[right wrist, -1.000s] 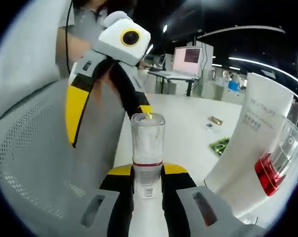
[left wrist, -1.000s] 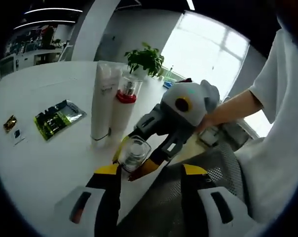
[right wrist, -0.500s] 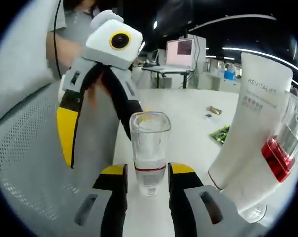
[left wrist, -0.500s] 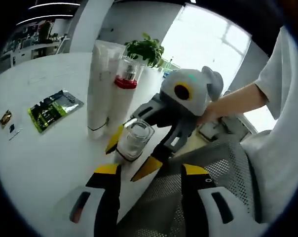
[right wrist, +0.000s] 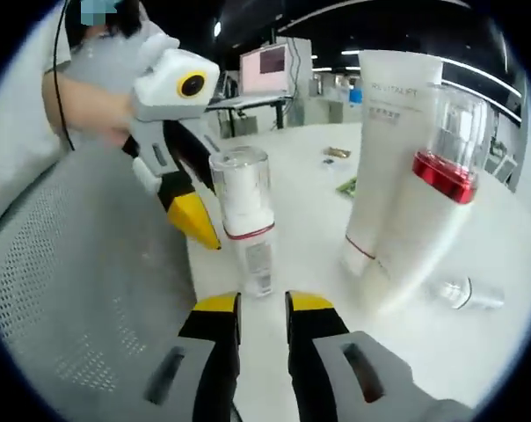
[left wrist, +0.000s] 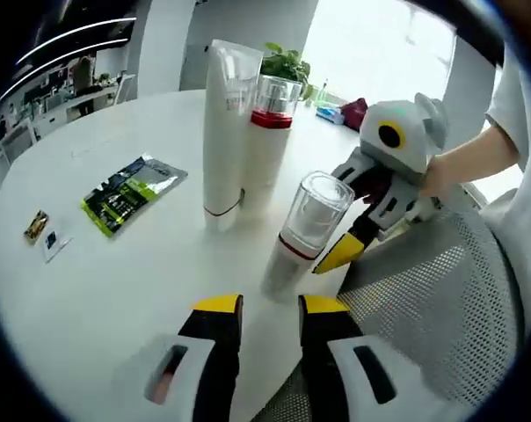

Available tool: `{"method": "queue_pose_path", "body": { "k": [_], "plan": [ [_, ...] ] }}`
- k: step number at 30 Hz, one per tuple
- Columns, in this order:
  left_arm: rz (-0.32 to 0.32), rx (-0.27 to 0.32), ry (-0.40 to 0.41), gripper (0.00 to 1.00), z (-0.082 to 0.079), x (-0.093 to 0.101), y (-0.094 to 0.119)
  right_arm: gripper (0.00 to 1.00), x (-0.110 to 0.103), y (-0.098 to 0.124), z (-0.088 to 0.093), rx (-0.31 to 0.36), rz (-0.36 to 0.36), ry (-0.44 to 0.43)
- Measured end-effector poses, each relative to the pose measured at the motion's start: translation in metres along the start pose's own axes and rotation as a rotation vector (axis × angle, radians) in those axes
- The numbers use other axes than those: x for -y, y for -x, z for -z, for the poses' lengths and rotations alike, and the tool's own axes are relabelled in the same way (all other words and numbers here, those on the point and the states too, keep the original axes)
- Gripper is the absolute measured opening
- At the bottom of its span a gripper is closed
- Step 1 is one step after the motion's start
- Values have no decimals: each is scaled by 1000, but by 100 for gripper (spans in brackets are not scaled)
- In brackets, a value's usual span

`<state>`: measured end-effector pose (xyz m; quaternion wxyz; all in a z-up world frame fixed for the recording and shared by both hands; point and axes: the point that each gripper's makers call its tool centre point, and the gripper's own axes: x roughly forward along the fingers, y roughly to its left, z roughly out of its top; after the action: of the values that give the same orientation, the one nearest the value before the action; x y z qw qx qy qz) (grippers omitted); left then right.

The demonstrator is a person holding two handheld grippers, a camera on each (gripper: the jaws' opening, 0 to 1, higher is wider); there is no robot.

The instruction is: Arrange the skincare products in the storage area until every visible bottle or jar stands upright without overlapping.

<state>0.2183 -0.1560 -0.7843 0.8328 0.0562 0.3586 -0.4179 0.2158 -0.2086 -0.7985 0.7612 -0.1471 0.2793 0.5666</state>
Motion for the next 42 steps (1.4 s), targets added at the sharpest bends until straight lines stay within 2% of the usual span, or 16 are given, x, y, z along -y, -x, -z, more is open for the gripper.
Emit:
{"method": "queue_pose_path", "body": {
  "k": [4,6,8,11,18,23,28,35,42],
  "plan": [
    [9,-18,-27,11,5,0,-5,17,-8,-2,1,-24,5,-58],
    [8,-31,-37,8,8,-1,-7,16,-13,-4,-5,-27,3,-59],
    [13,-45,-47,5,11,-3,-9,14,-12,-7,-2,-64,17,-52],
    [20,-48,-57,5,13,-2,-12,14,-15,-15,-2,-81,18,-26],
    [25,-42,-66,4,6,-2,-16,14,-9,-19,-5,-77,63,-51],
    [31,-39,-68,4,2,-2,-20,11,-2,-17,-2,-91,85,-56],
    [31,-22,-55,6,-4,-5,-26,10,14,-14,-2,-97,113,-55],
    [21,6,-49,6,-22,-14,-41,10,34,-11,-4,-103,144,-47],
    [21,-1,-61,7,-29,-21,-50,10,47,-10,-7,-98,166,-51]
  ]
}}
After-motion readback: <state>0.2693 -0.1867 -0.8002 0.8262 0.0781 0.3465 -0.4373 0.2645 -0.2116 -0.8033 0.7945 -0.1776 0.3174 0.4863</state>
